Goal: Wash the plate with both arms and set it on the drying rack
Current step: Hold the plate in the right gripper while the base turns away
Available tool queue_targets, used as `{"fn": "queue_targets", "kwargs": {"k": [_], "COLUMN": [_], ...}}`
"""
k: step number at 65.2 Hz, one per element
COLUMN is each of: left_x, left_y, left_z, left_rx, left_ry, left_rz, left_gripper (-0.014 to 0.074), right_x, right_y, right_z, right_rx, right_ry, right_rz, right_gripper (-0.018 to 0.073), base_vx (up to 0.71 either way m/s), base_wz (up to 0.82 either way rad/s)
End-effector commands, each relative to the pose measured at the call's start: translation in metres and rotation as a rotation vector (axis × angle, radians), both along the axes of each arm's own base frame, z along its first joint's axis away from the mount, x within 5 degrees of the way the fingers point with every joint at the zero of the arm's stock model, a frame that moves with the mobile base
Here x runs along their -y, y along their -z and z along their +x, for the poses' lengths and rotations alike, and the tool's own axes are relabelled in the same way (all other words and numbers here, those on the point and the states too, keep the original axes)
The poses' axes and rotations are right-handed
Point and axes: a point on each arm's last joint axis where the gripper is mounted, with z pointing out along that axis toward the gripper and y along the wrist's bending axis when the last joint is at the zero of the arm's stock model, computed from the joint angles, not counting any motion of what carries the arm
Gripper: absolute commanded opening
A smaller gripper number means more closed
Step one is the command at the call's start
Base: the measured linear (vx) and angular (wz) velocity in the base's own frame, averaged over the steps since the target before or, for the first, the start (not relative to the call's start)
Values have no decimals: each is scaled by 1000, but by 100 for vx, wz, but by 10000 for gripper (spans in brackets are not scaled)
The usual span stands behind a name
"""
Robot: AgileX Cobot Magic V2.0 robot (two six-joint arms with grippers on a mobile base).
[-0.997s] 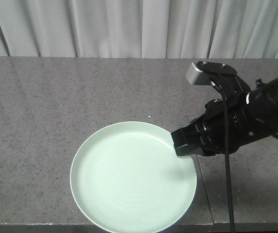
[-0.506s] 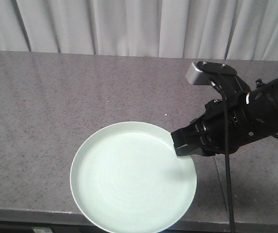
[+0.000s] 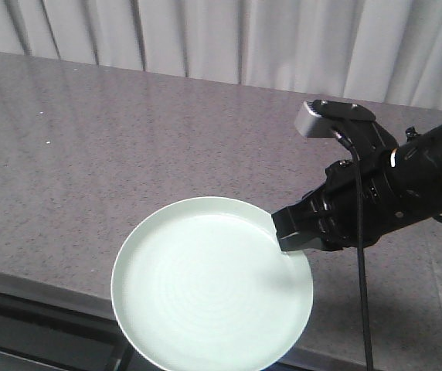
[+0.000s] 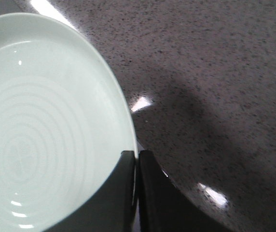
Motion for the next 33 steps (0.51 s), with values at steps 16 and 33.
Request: {"fn": "queue_targets", "kwargs": {"k": [16, 33], "left_x": [0, 0], "left_y": [-15, -15], "left_z": [-3, -3], "left_rx": [109, 109], "left_ry": [7, 7], "left_rz": [-3, -3], "left_gripper": [-6, -6], "right_x": [0, 0], "right_y": [-17, -17], "right_z": [-3, -3], "right_rx": [65, 65], "right_ry": [11, 11], "right_rz": [58, 58], "right_gripper": [-8, -8], "base_vx": [-3, -3], "base_wz": [44, 44]}}
